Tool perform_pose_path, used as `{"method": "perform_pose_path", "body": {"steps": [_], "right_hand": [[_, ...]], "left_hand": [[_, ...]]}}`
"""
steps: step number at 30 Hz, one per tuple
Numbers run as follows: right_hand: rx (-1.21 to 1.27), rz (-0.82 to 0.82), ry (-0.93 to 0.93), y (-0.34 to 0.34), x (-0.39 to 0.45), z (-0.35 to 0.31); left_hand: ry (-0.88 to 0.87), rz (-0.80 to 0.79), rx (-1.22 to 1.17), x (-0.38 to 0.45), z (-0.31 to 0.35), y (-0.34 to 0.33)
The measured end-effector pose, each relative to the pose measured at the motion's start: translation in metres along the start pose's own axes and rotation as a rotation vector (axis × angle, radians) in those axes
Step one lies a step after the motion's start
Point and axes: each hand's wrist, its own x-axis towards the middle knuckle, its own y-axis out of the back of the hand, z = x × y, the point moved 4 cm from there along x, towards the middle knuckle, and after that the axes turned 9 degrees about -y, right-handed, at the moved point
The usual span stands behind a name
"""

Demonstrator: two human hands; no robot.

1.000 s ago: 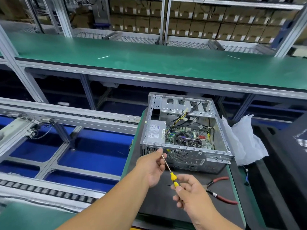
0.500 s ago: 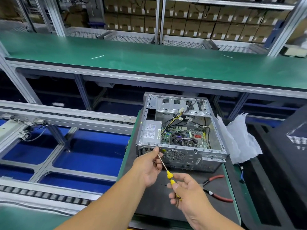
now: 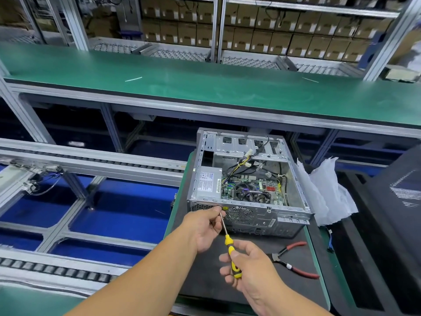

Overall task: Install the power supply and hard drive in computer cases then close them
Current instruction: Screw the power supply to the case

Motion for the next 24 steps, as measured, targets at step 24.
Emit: {"method": "perform_pose_path", "body": {"steps": [24], "right_hand": [[0.312,-0.079,-0.260,-0.031,-0.002,-0.002]], "left_hand": [[-0.047,-0.062,0.250,-0.010,-0.001,0.005]]}}
